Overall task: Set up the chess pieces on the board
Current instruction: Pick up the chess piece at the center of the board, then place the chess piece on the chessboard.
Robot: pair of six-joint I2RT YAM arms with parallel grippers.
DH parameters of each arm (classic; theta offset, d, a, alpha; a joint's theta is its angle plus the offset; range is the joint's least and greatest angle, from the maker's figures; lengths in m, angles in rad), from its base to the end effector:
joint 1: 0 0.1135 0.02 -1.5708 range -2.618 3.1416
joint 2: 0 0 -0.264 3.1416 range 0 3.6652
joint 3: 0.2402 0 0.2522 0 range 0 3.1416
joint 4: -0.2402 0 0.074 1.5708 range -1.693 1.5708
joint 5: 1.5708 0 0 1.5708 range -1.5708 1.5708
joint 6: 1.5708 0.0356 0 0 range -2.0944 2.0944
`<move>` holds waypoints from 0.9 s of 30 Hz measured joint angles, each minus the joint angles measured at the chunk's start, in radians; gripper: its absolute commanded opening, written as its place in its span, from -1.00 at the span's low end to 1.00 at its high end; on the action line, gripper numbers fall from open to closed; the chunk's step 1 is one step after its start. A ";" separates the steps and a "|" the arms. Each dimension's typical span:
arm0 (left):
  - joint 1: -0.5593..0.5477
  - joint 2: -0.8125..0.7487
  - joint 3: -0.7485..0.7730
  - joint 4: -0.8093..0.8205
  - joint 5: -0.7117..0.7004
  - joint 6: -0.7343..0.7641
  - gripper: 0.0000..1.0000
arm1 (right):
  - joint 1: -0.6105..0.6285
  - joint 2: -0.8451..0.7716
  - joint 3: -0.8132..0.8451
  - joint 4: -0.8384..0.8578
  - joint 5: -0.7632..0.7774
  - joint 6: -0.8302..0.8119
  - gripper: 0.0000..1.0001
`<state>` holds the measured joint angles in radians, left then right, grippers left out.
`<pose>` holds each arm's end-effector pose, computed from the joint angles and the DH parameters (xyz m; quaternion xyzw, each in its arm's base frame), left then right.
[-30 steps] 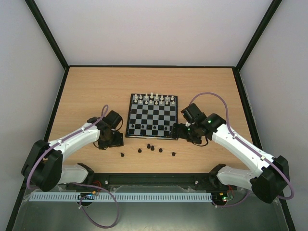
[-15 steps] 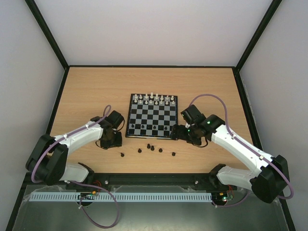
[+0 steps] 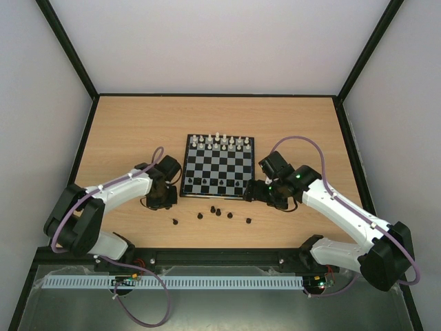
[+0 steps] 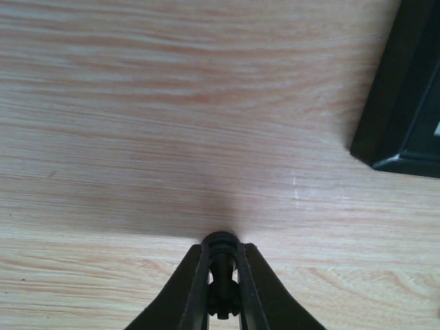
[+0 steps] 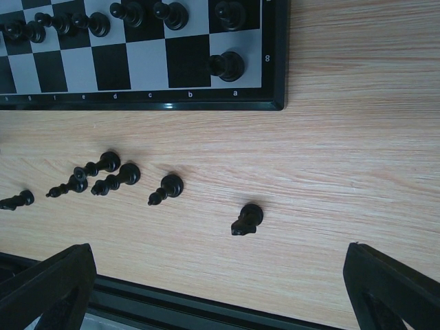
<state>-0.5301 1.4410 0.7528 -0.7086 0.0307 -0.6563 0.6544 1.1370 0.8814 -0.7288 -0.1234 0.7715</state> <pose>0.1997 -0.1183 0.1581 -0.0615 0.9942 -0.0612 0.0635 0.1732 0.1384 0.2581 0.0381 0.9549 0.2333 0.1796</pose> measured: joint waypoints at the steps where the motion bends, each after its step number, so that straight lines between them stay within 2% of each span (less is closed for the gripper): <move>1: -0.002 0.000 0.004 0.000 -0.004 -0.002 -0.93 | 0.000 0.000 -0.001 0.001 0.000 0.000 0.98; 8: -0.012 0.000 0.055 -0.032 -0.021 0.006 -0.96 | 0.000 0.002 -0.008 0.005 -0.004 0.000 0.98; 14: -0.032 0.014 0.197 -0.099 -0.032 0.027 -0.96 | 0.000 0.010 -0.008 0.012 -0.006 0.000 0.98; 21: -0.051 0.103 0.343 -0.110 -0.032 0.055 -0.94 | 0.000 0.011 -0.008 0.016 -0.007 0.000 0.98; 27: -0.084 0.184 0.355 -0.109 -0.032 0.066 -0.94 | 0.000 0.010 -0.016 0.017 -0.007 0.000 0.99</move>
<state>-0.6144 1.6249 1.1080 -0.8173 -0.0010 -0.5907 0.6544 1.1473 0.8654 -0.7120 -0.1307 0.7715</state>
